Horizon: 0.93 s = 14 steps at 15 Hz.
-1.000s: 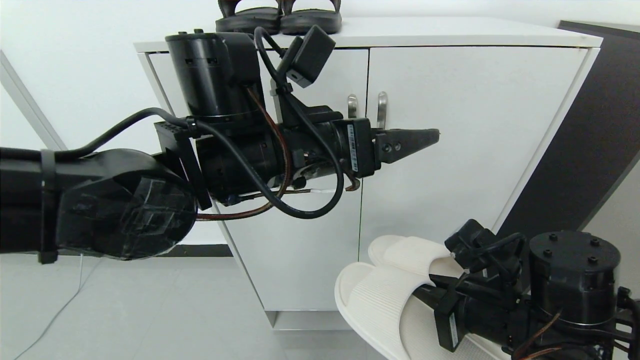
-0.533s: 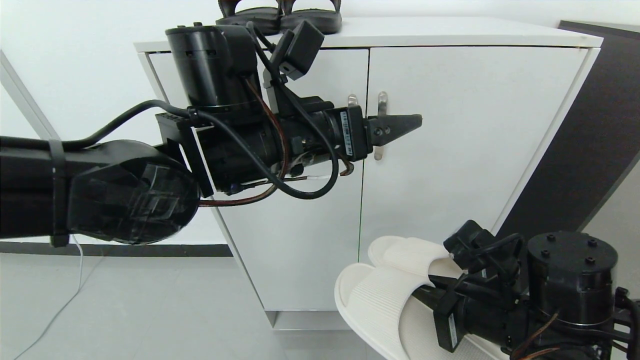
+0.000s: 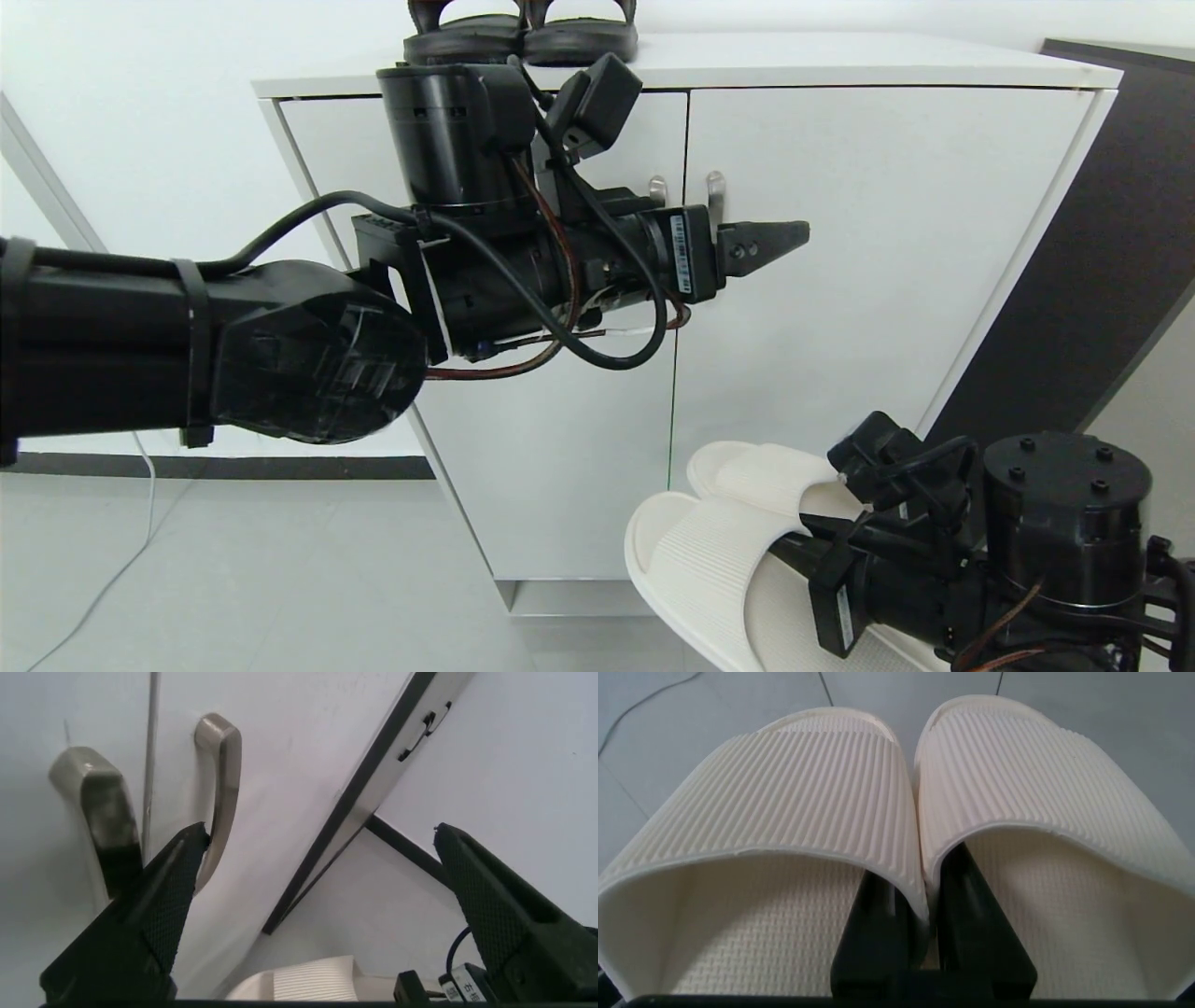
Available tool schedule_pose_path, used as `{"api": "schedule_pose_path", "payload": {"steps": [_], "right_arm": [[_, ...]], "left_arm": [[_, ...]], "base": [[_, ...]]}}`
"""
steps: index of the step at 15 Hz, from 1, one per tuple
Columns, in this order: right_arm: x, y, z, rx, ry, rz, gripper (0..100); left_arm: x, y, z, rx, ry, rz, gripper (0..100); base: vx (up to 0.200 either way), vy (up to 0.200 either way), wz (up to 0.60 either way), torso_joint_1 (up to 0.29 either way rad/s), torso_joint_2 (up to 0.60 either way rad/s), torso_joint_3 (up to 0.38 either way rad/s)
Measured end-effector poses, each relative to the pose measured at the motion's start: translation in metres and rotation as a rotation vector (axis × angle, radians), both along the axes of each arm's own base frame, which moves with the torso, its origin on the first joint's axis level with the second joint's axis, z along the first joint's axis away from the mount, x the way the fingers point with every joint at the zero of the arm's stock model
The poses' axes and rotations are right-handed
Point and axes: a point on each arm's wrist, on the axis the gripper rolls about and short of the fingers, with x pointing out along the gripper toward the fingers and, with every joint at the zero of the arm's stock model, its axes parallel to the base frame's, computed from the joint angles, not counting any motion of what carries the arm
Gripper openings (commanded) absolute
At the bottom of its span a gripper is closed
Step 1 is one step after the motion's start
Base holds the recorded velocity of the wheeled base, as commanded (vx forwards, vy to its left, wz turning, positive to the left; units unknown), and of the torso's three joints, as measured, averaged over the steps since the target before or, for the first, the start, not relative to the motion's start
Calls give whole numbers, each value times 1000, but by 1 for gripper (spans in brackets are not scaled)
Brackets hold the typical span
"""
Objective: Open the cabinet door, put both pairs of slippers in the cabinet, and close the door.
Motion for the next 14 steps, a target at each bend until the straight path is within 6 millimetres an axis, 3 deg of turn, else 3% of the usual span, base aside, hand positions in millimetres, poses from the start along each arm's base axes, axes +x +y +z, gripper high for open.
{"api": "schedule_pose_path", "payload": {"steps": [6, 7, 14], "right_arm": [[0, 0, 0, 0, 0, 1, 0], [0, 0, 0, 0, 0, 2, 0], [-4, -3, -3, -3, 14, 39, 0]], "left_arm": [[3, -4, -4, 5, 6, -1, 100], [3, -5, -4, 5, 6, -1, 0], [-5, -3, -8, 18, 20, -14, 0]], "base": [[0, 0, 0, 0, 0, 0], [0, 0, 0, 0, 0, 0], [0, 0, 0, 0, 0, 0]]}}
